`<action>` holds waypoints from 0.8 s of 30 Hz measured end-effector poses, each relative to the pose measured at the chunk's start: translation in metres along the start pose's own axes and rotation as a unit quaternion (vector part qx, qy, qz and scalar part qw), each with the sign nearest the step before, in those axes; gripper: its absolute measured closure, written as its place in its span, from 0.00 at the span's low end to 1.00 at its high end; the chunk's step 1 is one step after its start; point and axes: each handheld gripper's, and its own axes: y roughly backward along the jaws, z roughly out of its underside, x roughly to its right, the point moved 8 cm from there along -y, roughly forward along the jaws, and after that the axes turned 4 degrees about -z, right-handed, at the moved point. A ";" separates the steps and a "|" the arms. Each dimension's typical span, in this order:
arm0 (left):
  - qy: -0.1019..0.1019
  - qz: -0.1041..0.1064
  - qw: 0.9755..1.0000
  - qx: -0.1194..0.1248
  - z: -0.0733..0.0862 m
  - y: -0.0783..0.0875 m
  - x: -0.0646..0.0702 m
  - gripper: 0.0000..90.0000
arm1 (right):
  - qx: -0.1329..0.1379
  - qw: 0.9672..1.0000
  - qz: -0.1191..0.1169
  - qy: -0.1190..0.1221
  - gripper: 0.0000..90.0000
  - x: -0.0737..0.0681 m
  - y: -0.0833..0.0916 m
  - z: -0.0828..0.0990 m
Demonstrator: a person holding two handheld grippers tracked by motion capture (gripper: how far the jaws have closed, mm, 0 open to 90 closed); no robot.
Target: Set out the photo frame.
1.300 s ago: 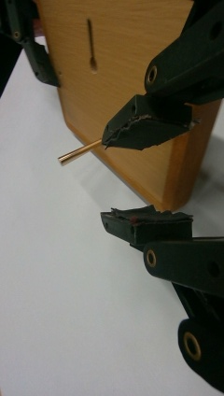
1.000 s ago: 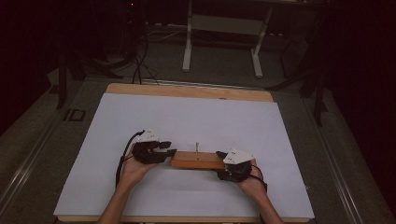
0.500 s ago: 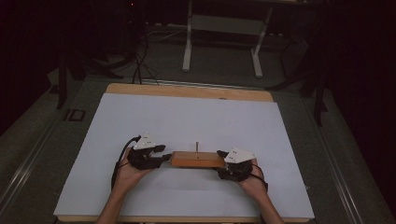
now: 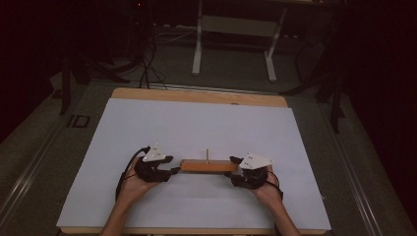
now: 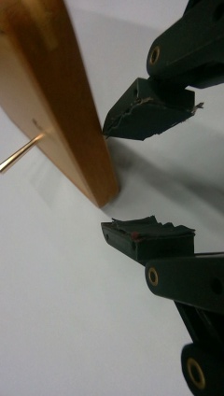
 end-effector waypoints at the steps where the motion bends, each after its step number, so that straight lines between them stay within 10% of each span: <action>1: 0.000 0.000 1.000 0.000 0.000 0.000 0.000 0.51 | 0.000 1.000 0.000 0.000 0.51 0.000 0.000 0.000; 10: -0.043 -0.007 0.999 -0.006 -0.007 -0.013 0.015 0.46 | 0.002 1.000 0.000 -0.003 0.51 0.002 0.000 -0.001; 24: -0.040 -0.010 0.999 0.017 -0.019 -0.027 0.016 0.50 | 0.000 1.000 -0.003 -0.009 0.51 0.006 -0.001 0.001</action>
